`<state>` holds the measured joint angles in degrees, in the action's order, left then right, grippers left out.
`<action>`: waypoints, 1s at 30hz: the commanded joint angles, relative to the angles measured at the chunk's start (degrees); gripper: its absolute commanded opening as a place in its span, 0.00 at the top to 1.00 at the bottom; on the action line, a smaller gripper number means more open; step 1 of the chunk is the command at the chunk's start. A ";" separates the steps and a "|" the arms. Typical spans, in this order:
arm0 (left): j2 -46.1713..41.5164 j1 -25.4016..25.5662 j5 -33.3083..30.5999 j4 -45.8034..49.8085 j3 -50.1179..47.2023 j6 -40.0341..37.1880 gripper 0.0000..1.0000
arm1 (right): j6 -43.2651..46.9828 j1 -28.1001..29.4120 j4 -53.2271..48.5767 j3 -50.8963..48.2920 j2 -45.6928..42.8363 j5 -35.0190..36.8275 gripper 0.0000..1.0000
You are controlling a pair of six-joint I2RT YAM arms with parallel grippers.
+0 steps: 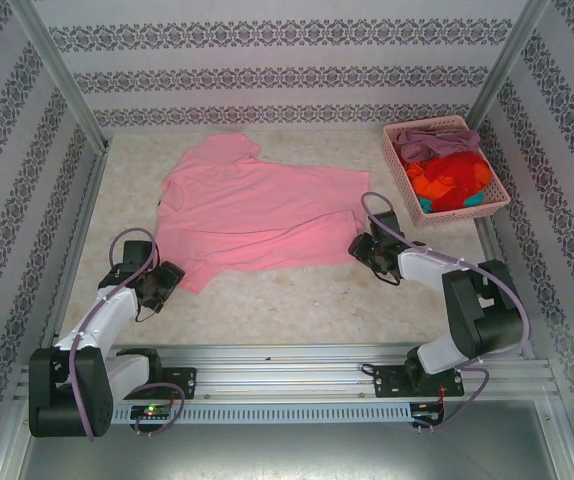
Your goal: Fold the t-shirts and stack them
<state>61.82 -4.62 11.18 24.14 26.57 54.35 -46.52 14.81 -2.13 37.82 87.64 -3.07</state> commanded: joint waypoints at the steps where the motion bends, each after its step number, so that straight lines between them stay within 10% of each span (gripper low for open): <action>1: -0.05 -0.39 0.17 -1.36 -0.02 0.41 0.32 | 0.97 1.26 -0.98 2.74 2.27 -2.10 0.61; 10: -0.41 -0.41 -0.19 -1.24 -0.46 0.02 0.32 | 2.11 1.80 -2.88 4.48 4.15 -1.11 1.00; 30: -4.87 -0.48 -1.00 4.52 1.73 0.31 0.31 | -3.40 1.78 -7.93 -10.55 -20.00 7.97 1.00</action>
<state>57.74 -4.62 10.26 25.98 26.70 54.30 -48.29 16.51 -8.62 27.79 67.31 2.79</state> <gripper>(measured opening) 0.686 0.043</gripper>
